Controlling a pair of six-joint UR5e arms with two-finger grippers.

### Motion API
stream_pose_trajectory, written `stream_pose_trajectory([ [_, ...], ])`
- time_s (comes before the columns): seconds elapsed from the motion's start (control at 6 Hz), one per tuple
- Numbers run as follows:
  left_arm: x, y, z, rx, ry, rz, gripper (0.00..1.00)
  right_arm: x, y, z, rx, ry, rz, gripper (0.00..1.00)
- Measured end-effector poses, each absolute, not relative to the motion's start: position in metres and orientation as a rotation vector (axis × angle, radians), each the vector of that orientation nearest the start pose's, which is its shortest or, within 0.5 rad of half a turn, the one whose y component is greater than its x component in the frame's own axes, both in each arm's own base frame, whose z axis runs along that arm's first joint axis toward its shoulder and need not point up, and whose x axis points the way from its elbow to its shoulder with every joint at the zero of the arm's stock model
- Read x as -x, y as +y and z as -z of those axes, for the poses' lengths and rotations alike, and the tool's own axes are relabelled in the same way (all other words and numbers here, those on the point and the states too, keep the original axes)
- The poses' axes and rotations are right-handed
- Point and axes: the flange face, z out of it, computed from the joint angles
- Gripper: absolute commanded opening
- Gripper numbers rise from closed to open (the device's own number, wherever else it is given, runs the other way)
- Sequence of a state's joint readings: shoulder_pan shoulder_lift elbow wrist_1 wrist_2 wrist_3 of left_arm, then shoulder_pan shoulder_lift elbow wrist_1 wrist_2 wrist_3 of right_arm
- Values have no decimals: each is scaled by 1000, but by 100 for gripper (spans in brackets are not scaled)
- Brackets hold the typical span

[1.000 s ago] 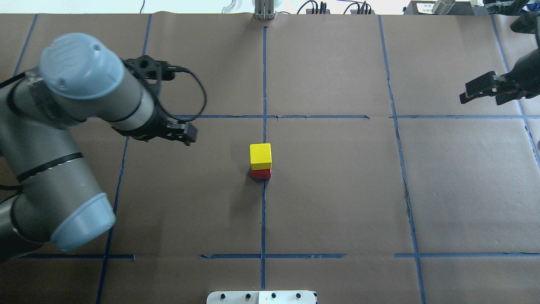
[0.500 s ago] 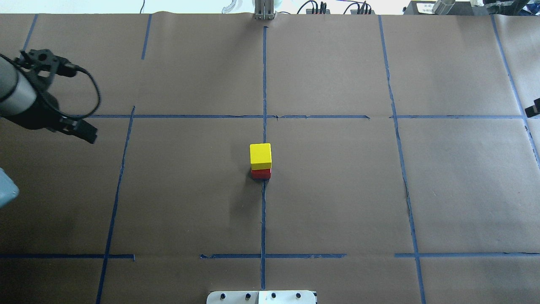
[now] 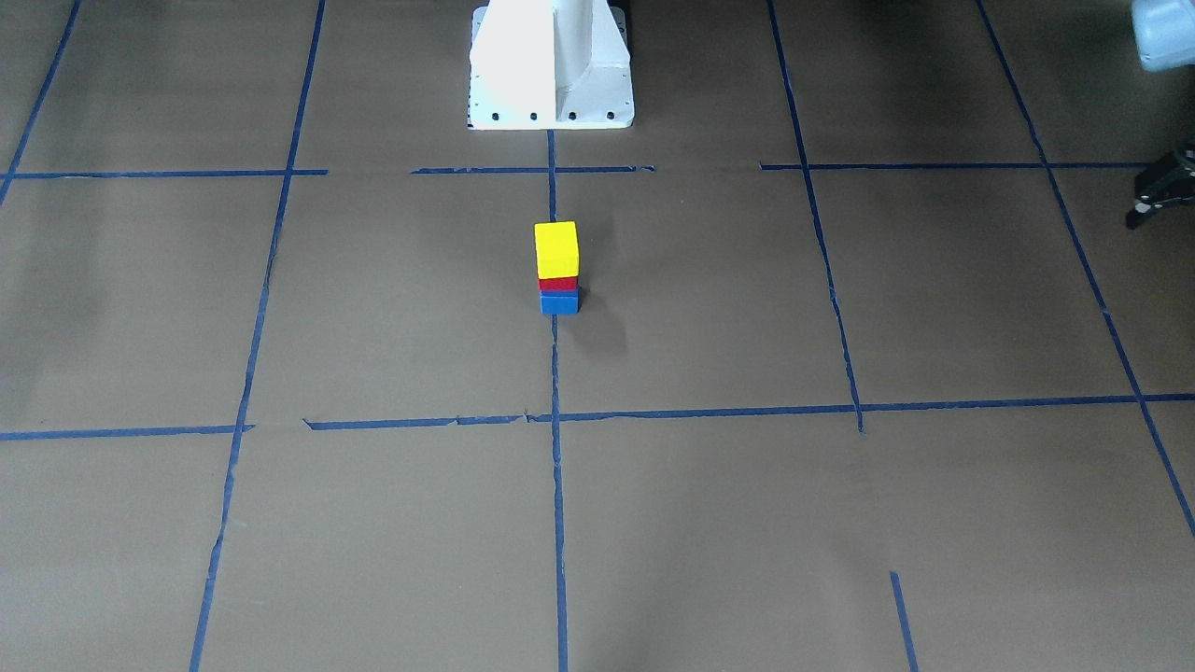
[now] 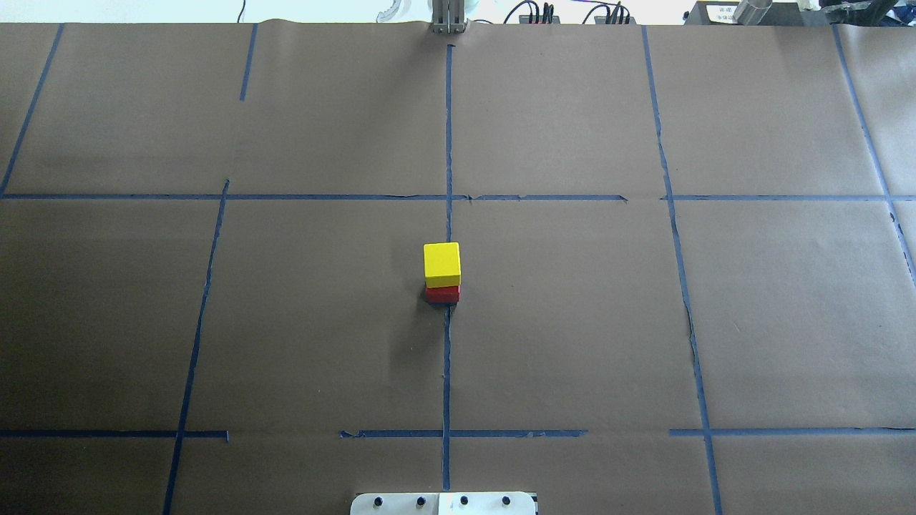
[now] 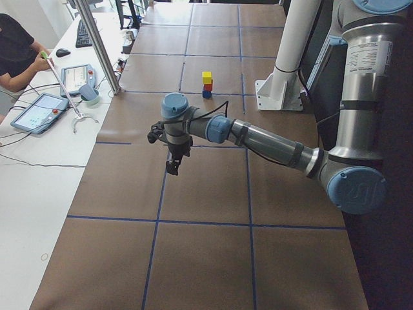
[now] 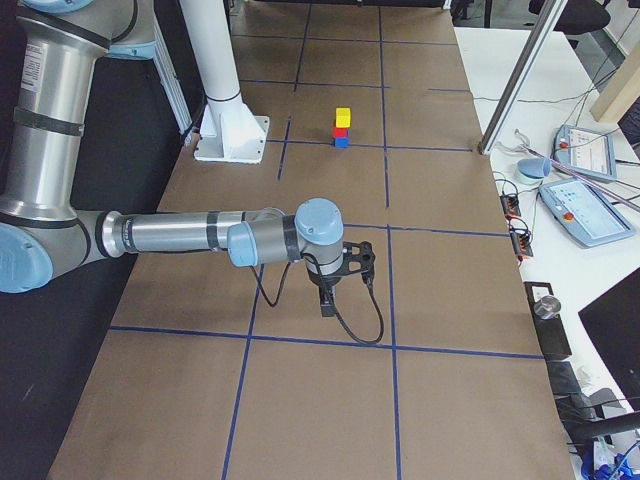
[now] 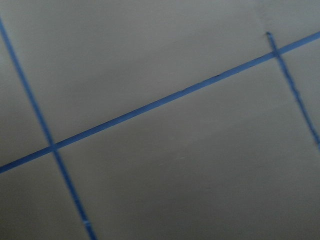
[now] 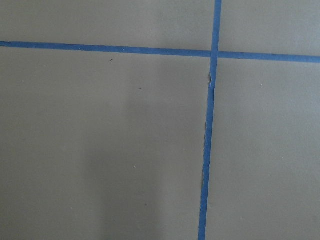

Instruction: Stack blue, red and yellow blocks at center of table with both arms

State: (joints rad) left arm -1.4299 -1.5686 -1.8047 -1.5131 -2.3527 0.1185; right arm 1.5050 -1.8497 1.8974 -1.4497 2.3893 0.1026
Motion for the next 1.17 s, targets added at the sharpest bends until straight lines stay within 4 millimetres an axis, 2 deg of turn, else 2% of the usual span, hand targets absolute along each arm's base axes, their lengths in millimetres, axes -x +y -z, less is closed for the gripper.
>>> stream_pose_trajectory([
  [0.17,15,-493,-583,-130,792,-291,100,-34,-384,-606,-83,-826,39,100],
  [0.5,37,-457,-635,-60,799,-248,100,-30,-385,-605,-83,-822,54,100],
  [0.67,39,-447,-648,-36,800,-234,100,-27,-388,-603,-85,-823,63,100],
  [0.83,39,-444,-651,-29,799,-228,100,-24,-389,-603,-82,-824,71,100],
  [1.17,39,-443,-643,-27,796,-198,100,-22,-390,-602,-83,-825,76,100],
])
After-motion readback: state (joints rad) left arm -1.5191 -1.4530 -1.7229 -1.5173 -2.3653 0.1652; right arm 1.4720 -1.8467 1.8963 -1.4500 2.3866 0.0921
